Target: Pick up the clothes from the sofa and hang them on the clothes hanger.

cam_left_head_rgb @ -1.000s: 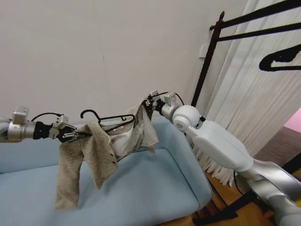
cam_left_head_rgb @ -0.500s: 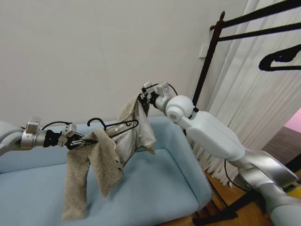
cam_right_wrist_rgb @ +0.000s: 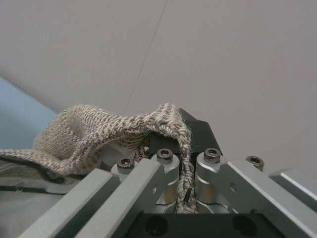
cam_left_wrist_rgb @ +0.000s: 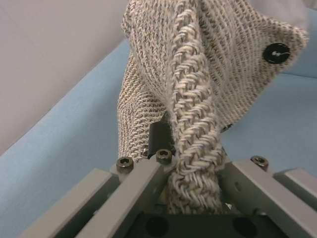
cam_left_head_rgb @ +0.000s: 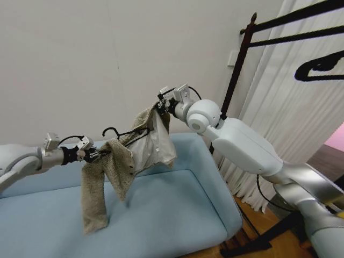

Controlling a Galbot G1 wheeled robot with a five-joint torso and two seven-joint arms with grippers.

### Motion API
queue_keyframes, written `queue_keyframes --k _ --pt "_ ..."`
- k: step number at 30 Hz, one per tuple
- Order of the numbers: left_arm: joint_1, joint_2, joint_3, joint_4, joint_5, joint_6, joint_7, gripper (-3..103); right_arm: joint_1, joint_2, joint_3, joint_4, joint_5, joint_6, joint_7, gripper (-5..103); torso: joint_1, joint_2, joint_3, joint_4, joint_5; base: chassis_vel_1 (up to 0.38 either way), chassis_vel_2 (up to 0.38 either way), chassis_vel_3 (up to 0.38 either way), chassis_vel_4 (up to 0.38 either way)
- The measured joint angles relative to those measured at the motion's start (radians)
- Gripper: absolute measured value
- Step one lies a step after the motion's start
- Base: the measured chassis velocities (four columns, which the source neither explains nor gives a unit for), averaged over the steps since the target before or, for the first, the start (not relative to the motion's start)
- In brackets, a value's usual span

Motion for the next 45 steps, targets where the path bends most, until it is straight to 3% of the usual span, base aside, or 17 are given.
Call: queue_keyframes --k 7,9,11,12,17,18,23,29,34,45 --pt "-0.02 -0.029 0.024 -0.01 -0.014 0.016 -0.083 3 -0.005 0.0 -0.017 0.061 0.12 0.0 0.079 2 0.0 0.0 0.0 0.0 0.0 0.0 0.0 0.0 0.0" --pt "-0.027 -0.039 0.033 -0.016 -0.023 0.016 -0.107 3 -0.009 0.003 -0.023 0.088 0.196 0.0 0.119 2 0.0 0.0 0.0 0.0 0.0 0.0 0.0 0.0 0.0" --pt "-0.033 -0.055 0.038 -0.029 -0.032 0.016 -0.125 3 -0.017 0.009 -0.023 0.127 0.329 0.001 0.182 2 0.0 0.0 0.0 0.0 -0.0001 0.0 0.0 0.0 0.0" --pt "-0.033 -0.055 0.038 -0.029 -0.032 0.016 -0.125 3 -0.017 0.009 -0.023 0.127 0.329 0.001 0.182 2 0.0 0.0 0.0 0.0 -0.0001 0.0 0.0 0.0 0.0" --pt "-0.04 -0.078 0.032 -0.042 -0.056 0.013 -0.182 3 -0.04 0.013 -0.012 0.166 0.544 0.002 0.302 2 0.0 0.0 0.0 0.0 0.0 0.0 0.0 0.0 0.0" --pt "-0.04 -0.078 0.032 -0.042 -0.056 0.013 -0.182 3 -0.04 0.013 -0.012 0.166 0.544 0.002 0.302 2 0.0 0.0 0.0 0.0 0.0 0.0 0.0 0.0 0.0" --pt "-0.042 -0.093 0.015 -0.037 -0.062 -0.002 -0.195 3 -0.065 0.013 0.029 0.163 0.756 0.014 0.409 2 0.0 0.0 0.0 0.0 0.0001 0.0 0.0 0.0 0.0" --pt "-0.044 -0.117 0.029 -0.043 -0.05 -0.006 -0.181 3 -0.004 0.05 0.086 0.12 0.91 0.043 0.472 2 0.0 0.0 0.0 0.0002 0.0 0.0 0.0 0.0 0.0" --pt "-0.075 -0.137 0.068 -0.039 -0.037 -0.006 -0.176 3 0.046 0.064 0.113 0.123 0.982 0.067 0.479 2 0.0 0.0 0.0 -0.0001 -0.0001 0.0 0.0 0.0 0.0" --pt "-0.137 -0.176 0.141 -0.032 -0.01 -0.003 -0.168 3 0.082 0.087 0.122 0.141 0.946 0.087 0.458 2 0.0 0.0 0.0 -0.0001 0.0 0.0 0.0 0.0 0.0"
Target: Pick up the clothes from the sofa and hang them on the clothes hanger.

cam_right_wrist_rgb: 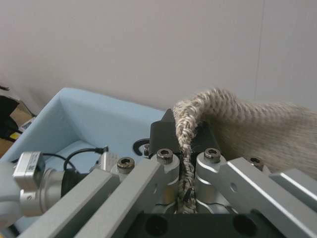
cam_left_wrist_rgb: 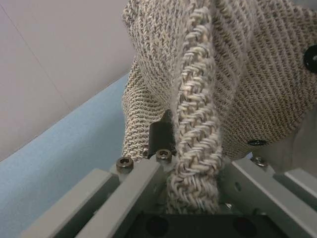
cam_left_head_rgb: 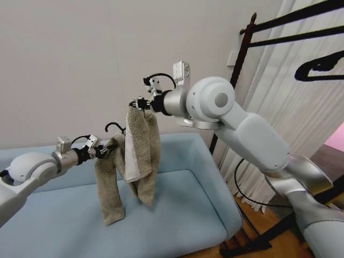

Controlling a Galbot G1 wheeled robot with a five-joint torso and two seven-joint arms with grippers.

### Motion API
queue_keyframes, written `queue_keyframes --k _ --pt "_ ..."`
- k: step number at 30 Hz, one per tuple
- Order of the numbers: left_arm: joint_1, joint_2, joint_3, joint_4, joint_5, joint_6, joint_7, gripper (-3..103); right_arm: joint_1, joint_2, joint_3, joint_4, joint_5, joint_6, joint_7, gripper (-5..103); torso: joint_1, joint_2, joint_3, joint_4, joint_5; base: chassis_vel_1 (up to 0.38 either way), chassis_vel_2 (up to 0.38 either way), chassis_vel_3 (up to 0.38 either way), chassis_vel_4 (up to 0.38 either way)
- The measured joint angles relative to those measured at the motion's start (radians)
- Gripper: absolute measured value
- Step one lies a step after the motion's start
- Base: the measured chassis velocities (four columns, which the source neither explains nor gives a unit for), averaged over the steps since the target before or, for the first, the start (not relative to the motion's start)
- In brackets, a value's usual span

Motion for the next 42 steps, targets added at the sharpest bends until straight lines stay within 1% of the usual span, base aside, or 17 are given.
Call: queue_keyframes --k 3,10,14,17,19,21,22,23,24,25,29,30,32,36,38,41,42 --pt "-0.016 -0.006 0.013 0.004 0.002 0.001 -0.006 3 -0.011 -0.005 -0.013 0.018 -0.004 -0.004 -0.004 2 0.0 0.0 0.0 0.0 0.0 0.0 0.0 0.0 0.0" --pt "-0.078 -0.029 0.053 0.015 -0.002 0.008 -0.041 3 -0.115 -0.045 -0.085 0.107 -0.032 -0.046 -0.02 2 0.0 0.0 0.0 0.0 0.0001 0.0 0.0 0.0 0.0" --pt "-0.108 -0.038 0.074 0.02 -0.005 0.007 -0.061 3 -0.144 -0.053 -0.111 0.121 -0.039 -0.056 -0.019 2 0.0 0.0 0.0 0.0001 0.0001 0.0 0.0 0.0 0.0" --pt "-0.15 -0.048 0.102 0.03 -0.006 0.003 -0.076 3 -0.163 -0.054 -0.151 0.117 -0.068 -0.067 -0.02 2 0.0 0.0 0.0 0.0001 0.0001 0.0 0.0 0.0 0.0" --pt "-0.191 -0.056 0.129 0.034 -0.007 0.002 -0.094 3 -0.174 -0.052 -0.189 0.105 -0.105 -0.078 -0.026 2 0.0 0.0 0.0 0.0001 0.0 0.0 0.0 0.0 0.0" --pt "-0.243 -0.069 0.164 0.035 -0.014 0.001 -0.114 3 -0.184 -0.042 -0.252 0.087 -0.19 -0.081 -0.024 2 0.0 0.0 0.0 -0.0001 0.0001 0.0 0.0 0.0 0.0" --pt "-0.243 -0.069 0.164 0.035 -0.014 0.001 -0.114 3 -0.184 -0.042 -0.252 0.087 -0.19 -0.081 -0.024 2 0.0 0.0 0.0 -0.0001 0.0001 0.0 0.0 0.0 0.0" --pt "-0.264 -0.073 0.179 0.034 -0.016 0.0 -0.121 3 -0.189 -0.034 -0.283 0.078 -0.24 -0.077 -0.02 2 0.0 0.0 0.0 -0.0001 0.0001 0.0 0.0 0.0 0.0" --pt "-0.272 -0.076 0.186 0.033 -0.017 -0.001 -0.123 3 -0.191 -0.03 -0.293 0.073 -0.263 -0.073 -0.018 2 0.0 0.0 0.0 -0.0001 0.0001 0.0 0.0 0.0 0.0" --pt "-0.288 -0.08 0.198 0.028 -0.021 -0.002 -0.125 3 -0.195 -0.017 -0.317 0.054 -0.33 -0.055 -0.005 2 0.0 0.0 0.0 0.0 0.0 0.0 0.0 0.0 0.0" --pt "-0.299 -0.081 0.205 0.02 -0.025 -0.002 -0.126 3 -0.196 -0.003 -0.322 0.013 -0.383 -0.037 0.007 1 0.0 0.0 0.0 0.0003 0.0 0.0 0.0 0.0 0.0" --pt "-0.3 -0.081 0.204 0.017 -0.026 -0.003 -0.125 3 -0.195 -0.004 -0.317 -0.001 -0.395 -0.035 0.007 6 0.0 0.0 0.0 0.0003 0.0 0.0 0.0 0.0 0.0" --pt "-0.299 -0.08 0.203 0.017 -0.026 -0.004 -0.124 3 -0.194 -0.006 -0.313 -0.005 -0.402 -0.034 0.007 6 0.0 0.0 0.0 0.0003 0.0 0.0 0.0 0.0 0.0" --pt "-0.294 -0.079 0.192 0.024 -0.023 -0.015 -0.124 3 -0.193 -0.045 -0.31 0.009 -0.435 -0.031 0.006 28 0.0 0.0 0.0 0.0 0.0 0.0 0.0 0.0 0.0" --pt "-0.295 -0.081 0.192 0.027 -0.022 -0.016 -0.125 3 -0.194 -0.052 -0.313 0.014 -0.437 -0.031 0.006 28 0.0 0.0 0.0 0.0 0.0 0.0 0.0 0.0 0.0" --pt "-0.308 -0.098 0.2 0.045 -0.019 -0.023 -0.141 3 -0.202 -0.075 -0.326 0.04 -0.44 -0.03 0.014 45 0.0 0.0 0.0 0.0 0.0 0.0 0.0 0.0 0.0" --pt "-0.308 -0.098 0.2 0.045 -0.019 -0.023 -0.141 3 -0.202 -0.075 -0.326 0.04 -0.44 -0.03 0.014 45 0.0 0.0 0.0 0.0 0.0 0.0 0.0 0.0 0.0"
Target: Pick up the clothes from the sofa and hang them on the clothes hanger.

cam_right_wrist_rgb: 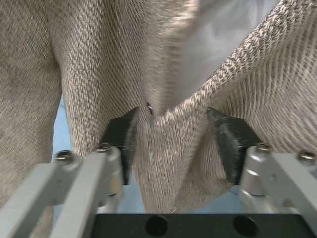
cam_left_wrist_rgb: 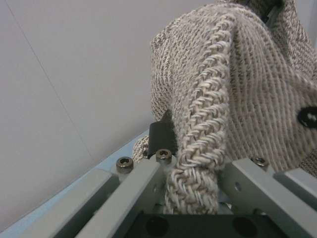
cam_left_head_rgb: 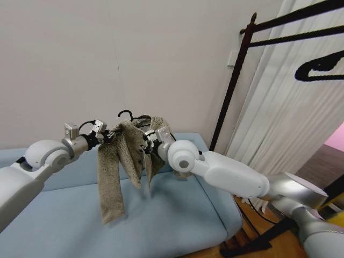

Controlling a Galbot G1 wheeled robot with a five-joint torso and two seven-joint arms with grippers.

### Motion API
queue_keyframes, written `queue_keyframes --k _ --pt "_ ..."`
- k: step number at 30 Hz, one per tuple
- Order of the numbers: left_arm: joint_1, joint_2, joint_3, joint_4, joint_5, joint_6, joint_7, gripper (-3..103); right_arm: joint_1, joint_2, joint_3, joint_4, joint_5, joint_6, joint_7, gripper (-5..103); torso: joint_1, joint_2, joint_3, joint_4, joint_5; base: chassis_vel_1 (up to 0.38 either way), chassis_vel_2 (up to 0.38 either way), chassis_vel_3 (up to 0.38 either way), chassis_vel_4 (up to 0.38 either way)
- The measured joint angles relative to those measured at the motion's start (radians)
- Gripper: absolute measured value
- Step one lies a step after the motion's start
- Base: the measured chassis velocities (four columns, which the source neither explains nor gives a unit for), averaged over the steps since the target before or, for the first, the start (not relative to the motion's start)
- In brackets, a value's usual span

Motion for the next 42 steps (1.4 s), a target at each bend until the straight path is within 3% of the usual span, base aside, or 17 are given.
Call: queue_keyframes --k 4,5,8,10,13,15,16,24,32,34,37,39,42 --pt "-0.01 -0.015 0.007 0.006 0.002 -0.007 -0.006 3 -0.009 -0.009 -0.001 0.019 0.002 0.014 0.019 62 0.0 0.0 0.0 0.0001 0.0 0.0 0.0 0.0 0.0" --pt "-0.01 -0.015 0.007 0.006 0.002 -0.007 -0.006 3 -0.009 -0.009 -0.001 0.019 0.002 0.014 0.019 62 0.0 0.0 0.0 0.0001 0.0 0.0 0.0 0.0 0.0" --pt "-0.009 -0.015 0.006 0.006 0.003 -0.011 -0.005 3 -0.003 -0.015 0.019 0.022 0.003 0.016 0.018 79 0.0 0.0 0.0 0.0001 0.0 0.0 0.0 0.0 0.0" --pt "-0.008 -0.015 0.005 0.005 0.003 -0.013 -0.005 3 0.0 -0.016 0.029 0.018 0.002 0.017 0.015 79 0.0 0.0 0.0 0.0001 0.0001 0.0 0.0 0.0 0.0" --pt "-0.007 -0.014 0.003 0.004 0.002 -0.015 -0.002 3 0.017 -0.017 0.042 0.001 -0.095 0.046 -0.056 95 0.0 0.0 0.0 0.0001 0.0001 0.0 0.0 0.0 0.0" --pt "-0.007 -0.014 0.003 0.004 0.002 -0.016 -0.002 3 0.022 -0.016 0.042 -0.004 -0.126 0.054 -0.079 95 0.0 0.0 0.0 0.0 0.0001 0.0 0.0 0.0 0.0" --pt "-0.006 -0.012 0.003 0.002 0.0 -0.019 0.0 3 0.03 -0.006 0.043 -0.019 -0.157 0.061 -0.094 100 0.0 0.0 0.0 -0.0001 0.0001 0.0 0.0 0.0 0.0" --pt "0.033 0.012 -0.037 -0.017 -0.01 -0.023 0.02 3 0.034 0.054 0.054 -0.153 -0.244 0.094 -0.056 100 0.0 0.0 0.0 0.0003 -0.0001 0.0 0.0 0.0 0.0" --pt "0.07 0.026 -0.08 -0.031 -0.015 -0.024 0.027 3 0.017 0.078 0.061 -0.224 -0.246 0.096 -0.01 101 0.0 0.0 0.0 0.0001 -0.0001 0.0 0.0 0.0 0.0" --pt "0.072 0.026 -0.083 -0.032 -0.015 -0.024 0.027 3 0.012 0.081 0.061 -0.23 -0.245 0.098 -0.007 97 0.0 0.0 0.0 0.0001 0.0 0.0 0.0 0.0 0.0" --pt "0.075 0.025 -0.085 -0.033 -0.015 -0.024 0.028 3 0.009 0.088 0.062 -0.242 -0.243 0.104 -0.007 82 0.0 0.0 0.0 0.0 0.0 0.0 0.0 0.0 0.0" --pt "0.076 0.025 -0.085 -0.034 -0.015 -0.024 0.028 3 0.009 0.09 0.062 -0.245 -0.245 0.107 -0.006 82 0.0 0.0 0.0 0.0001 0.0 0.0 0.0 0.0 0.0" --pt "0.081 0.021 -0.085 -0.036 -0.014 -0.024 0.029 3 0.009 0.091 0.063 -0.247 -0.25 0.115 -0.006 65 0.0 0.0 0.0 0.0 0.0 0.0 0.0 0.0 0.0"
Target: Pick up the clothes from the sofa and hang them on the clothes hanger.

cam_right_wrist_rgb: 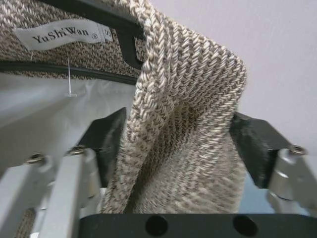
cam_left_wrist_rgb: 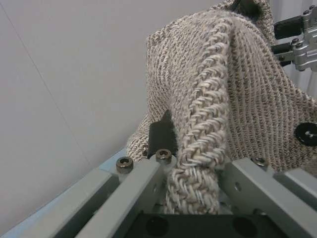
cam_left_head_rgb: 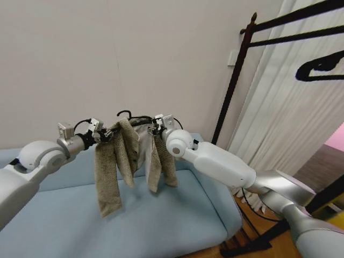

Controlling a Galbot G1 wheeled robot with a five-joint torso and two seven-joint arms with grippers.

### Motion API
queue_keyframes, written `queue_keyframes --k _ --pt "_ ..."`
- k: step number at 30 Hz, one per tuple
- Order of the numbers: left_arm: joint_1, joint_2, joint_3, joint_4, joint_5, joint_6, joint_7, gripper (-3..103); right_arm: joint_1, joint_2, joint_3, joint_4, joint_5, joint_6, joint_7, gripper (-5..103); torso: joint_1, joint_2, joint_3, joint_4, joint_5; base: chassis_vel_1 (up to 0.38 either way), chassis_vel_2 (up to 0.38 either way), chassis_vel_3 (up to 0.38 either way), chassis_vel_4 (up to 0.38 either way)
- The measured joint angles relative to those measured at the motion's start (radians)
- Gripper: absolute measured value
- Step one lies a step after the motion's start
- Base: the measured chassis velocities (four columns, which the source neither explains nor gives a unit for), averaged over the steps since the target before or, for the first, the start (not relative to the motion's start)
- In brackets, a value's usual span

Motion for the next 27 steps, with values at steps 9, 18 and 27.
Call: queue_keyframes --k 9,18,27 --pt "0.002 -0.008 0.0 -0.001 0.003 0.0 0.007 3 0.0 -0.004 0.001 -0.014 -0.021 0.008 -0.006 32 0.0 0.0 0.0 0.0 0.0 0.0 0.0 0.0 0.0" --pt "0.015 -0.011 -0.007 0.0 0.011 0.0 0.019 3 0.007 -0.008 -0.002 -0.014 -0.07 0.016 -0.009 2 0.0 0.0 0.0 0.0001 0.0 0.0 0.0 0.0 0.0" --pt "0.031 -0.017 -0.011 -0.005 0.024 0.0 0.031 3 0.033 -0.026 -0.002 0.011 -0.16 0.018 -0.048 2 0.0 0.0 0.0 0.0 0.0001 0.0 0.0 0.0 0.0"
